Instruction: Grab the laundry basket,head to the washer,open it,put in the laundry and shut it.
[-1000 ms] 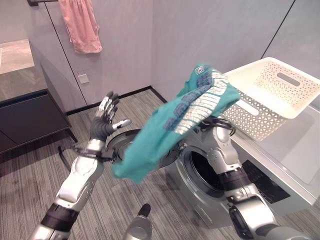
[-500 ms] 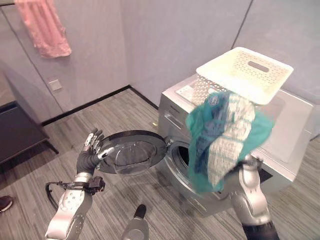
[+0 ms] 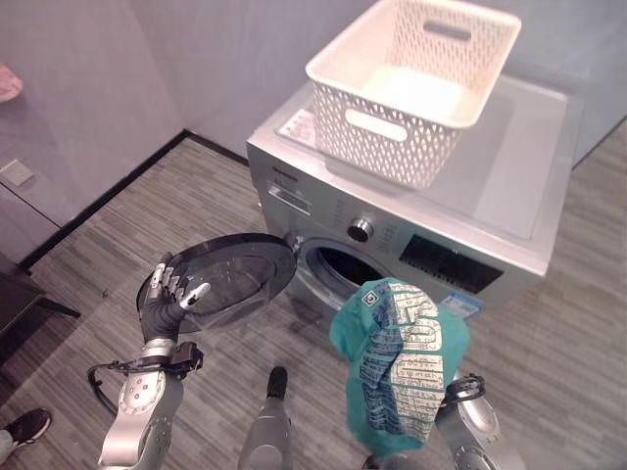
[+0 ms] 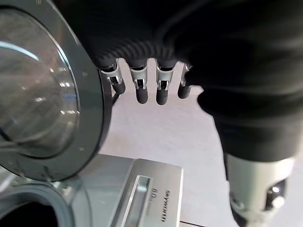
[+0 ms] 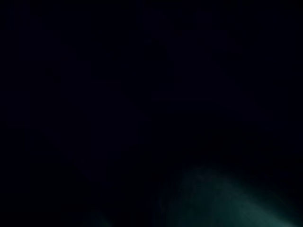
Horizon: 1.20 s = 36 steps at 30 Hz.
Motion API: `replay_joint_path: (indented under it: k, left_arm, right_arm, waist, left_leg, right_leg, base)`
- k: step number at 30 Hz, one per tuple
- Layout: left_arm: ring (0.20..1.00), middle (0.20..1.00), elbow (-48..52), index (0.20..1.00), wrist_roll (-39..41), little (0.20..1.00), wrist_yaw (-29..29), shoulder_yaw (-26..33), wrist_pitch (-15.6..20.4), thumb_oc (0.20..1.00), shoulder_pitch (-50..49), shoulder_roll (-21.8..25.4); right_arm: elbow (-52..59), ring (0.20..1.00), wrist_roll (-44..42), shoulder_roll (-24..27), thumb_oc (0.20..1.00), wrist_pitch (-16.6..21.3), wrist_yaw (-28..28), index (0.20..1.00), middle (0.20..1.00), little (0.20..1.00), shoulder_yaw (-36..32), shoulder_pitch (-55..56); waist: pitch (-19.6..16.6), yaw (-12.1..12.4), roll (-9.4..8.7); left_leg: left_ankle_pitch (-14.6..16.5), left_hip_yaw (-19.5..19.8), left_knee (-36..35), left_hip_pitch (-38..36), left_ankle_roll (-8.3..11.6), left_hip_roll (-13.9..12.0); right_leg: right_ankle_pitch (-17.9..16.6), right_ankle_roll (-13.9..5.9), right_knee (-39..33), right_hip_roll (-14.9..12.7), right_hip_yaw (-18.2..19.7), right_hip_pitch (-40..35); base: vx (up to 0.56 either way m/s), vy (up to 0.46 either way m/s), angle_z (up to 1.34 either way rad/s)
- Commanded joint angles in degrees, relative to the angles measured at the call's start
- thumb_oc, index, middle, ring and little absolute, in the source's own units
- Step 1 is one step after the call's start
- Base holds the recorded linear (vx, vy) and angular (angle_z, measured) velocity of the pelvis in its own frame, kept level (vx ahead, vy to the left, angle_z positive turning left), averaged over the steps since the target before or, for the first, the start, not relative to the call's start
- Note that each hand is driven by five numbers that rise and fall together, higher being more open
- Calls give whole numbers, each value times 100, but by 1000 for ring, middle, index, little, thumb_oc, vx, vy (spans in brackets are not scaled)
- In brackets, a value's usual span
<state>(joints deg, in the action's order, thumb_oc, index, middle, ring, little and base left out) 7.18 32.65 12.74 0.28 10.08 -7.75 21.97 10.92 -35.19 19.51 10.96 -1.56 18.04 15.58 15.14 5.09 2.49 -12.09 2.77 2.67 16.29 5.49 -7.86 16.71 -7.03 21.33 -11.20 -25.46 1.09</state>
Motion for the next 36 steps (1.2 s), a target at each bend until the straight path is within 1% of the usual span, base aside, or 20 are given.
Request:
replay_joint_path:
  k: [1,2,3,6,9,12,17,18,22,25,26,28,29,31,32,33,34,36]
  left_arm:
    - [1000,1000,69,1000,-185,1000,327,468,646,1000,632,109]
    - [1000,1000,81,1000,-175,1000,396,466,705,1000,748,75]
    - [1000,1000,75,1000,-176,1000,398,467,708,1000,758,75]
    - [1000,1000,91,1000,-30,1000,579,424,917,1000,1109,-74]
    - [1000,1000,128,1000,-74,1000,663,407,971,1000,1248,-65]
    - [1000,1000,176,1000,-82,1000,715,373,1041,1000,1384,-111]
    - [1000,1000,232,1000,-55,1000,812,280,1130,1000,1506,-241]
    - [1000,1000,206,1000,-22,1000,834,241,1158,1000,1524,-283]
    - [1000,1000,386,1000,-64,1000,974,257,1281,1000,1535,-327]
    - [1000,1000,448,1000,-117,1000,1101,252,1379,1000,1619,-359]
    - [1000,1000,507,1000,-102,1000,1143,217,1436,1000,1687,-381]
    - [1000,1000,552,1000,-124,1000,1180,225,1474,1000,1672,-383]
    - [1000,1000,589,1000,-148,1000,1188,216,1490,1000,1651,-395]
    - [1000,1000,594,1000,-120,1000,1166,127,1519,1000,1665,-451]
    - [1000,1000,608,1000,-66,1000,1147,92,1536,1000,1670,-477]
    - [1000,1000,608,1000,-65,1000,1145,93,1536,1000,1689,-477]
    - [1000,1000,626,1000,-53,1000,1129,68,1539,1000,1680,-491]
    - [1000,1000,629,1000,-49,1000,1117,59,1553,1000,1674,-503]
  right_arm:
    - [162,200,10,-38,200,321,-43,200,200,200,149,-472]
    - [63,200,16,-66,200,330,-7,200,200,200,192,-502]
    - [54,200,17,-67,200,335,-6,200,200,200,192,-514]
    - [-312,200,116,-133,200,392,175,200,200,200,306,-627]
    - [-436,200,118,-176,200,434,290,200,200,200,363,-735]
    - [-456,200,182,-165,200,437,294,200,200,200,460,-729]
    - [-800,200,261,-247,200,505,500,200,200,200,623,-1148]
    - [-939,200,332,-344,200,540,617,200,200,200,661,-1335]
    - [-1258,200,638,-529,200,666,1044,200,200,200,702,-1925]
    - [-1451,200,875,-641,200,776,1376,200,200,200,621,-2436]
    - [-1678,200,948,-785,200,853,1625,200,200,200,545,-2859]
    - [-1745,200,1075,-821,200,867,1735,200,200,200,503,-3024]
    - [-1806,200,1240,-823,200,888,1842,200,200,200,479,-3171]
    - [-1977,200,1308,-866,200,941,2026,200,200,200,399,-3477]
    - [-2065,200,1450,-875,200,937,2192,200,200,200,271,-3688]
    - [-2074,200,1455,-875,200,940,2197,200,200,200,264,-3712]
    - [-2028,200,1638,-832,200,949,2340,200,200,200,136,-3838]
    - [-2004,200,1720,-787,200,974,2411,200,200,200,46,-3921]
  waist:
    - [472,-203,-173]
    - [556,-224,-162]
    - [556,-221,-164]
    - [832,-305,-151]
    - [949,-318,-156]
    - [1157,-351,-147]
    - [1332,-353,-30]
    - [1348,-330,38]
    - [1405,-234,196]
    - [1463,-176,282]
    - [1463,-109,340]
    - [1463,-67,365]
    - [1464,-32,383]
    - [1464,35,397]
    - [1465,89,447]
    - [1464,92,446]
    - [1464,123,489]
    - [1463,129,514]
  left_leg:
    - [600,-262,456,396,-119,-51]
    - [592,-285,480,464,-124,-54]
    - [593,-289,485,474,-125,-54]
    - [599,-355,612,813,-174,-34]
    - [629,-366,732,1027,-191,-3]
    - [679,-361,880,1339,-202,71]
    - [751,-329,1109,1894,-233,208]
    - [761,-317,1119,2085,-235,270]
    - [776,-275,1122,2519,-254,435]
    - [824,-241,1320,2977,-256,513]
    - [861,-221,1427,3295,-258,566]
    - [879,-209,1474,3446,-259,579]
    - [903,-205,1504,3574,-263,595]
    - [917,-194,1557,3849,-277,615]
    - [912,-168,1594,4086,-277,646]
    - [914,-167,1614,4124,-277,650]
    - [919,-137,1634,4311,-275,675]
    - [923,-130,1668,4431,-272,695]
  right_leg:
    - [-231,577,-470,45,370,492]
    - [-237,574,-398,20,406,617]
    - [-234,574,-386,17,413,634]
    - [-267,541,-154,-91,539,1082]
    - [-261,538,-12,-170,582,1318]
    - [-243,527,171,-266,594,1635]
    - [-177,531,508,-449,609,2117]
    - [-149,529,602,-508,605,2284]
    - [-102,485,898,-672,587,2761]
    - [-38,473,1262,-795,594,3210]
    - [1,449,1454,-862,598,3521]
    - [22,433,1560,-885,603,3681]
    - [28,408,1637,-908,629,3841]
    - [58,381,1788,-939,648,4145]
    - [95,378,1910,-1002,635,4368]
    - [104,379,1939,-1010,641,4409]
    - [155,373,2043,-1078,639,4583]
    - [190,380,2134,-1119,646,4697]
  base:
    - [-147,70,-28]
    - [-79,44,-20]
    - [-71,52,-13]
    - [-92,71,-22]
    - [-36,35,-13]
    - [-42,40,-1]
    - [0,42,8]
    - [36,43,22]
    - [42,45,23]
    - [45,3,23]
    - [67,-21,26]
    - [47,-4,25]
    - [38,11,17]
    - [61,-33,7]
    - [50,-56,1]
    - [84,-66,2]
    - [70,-37,8]
    - [60,-22,16]
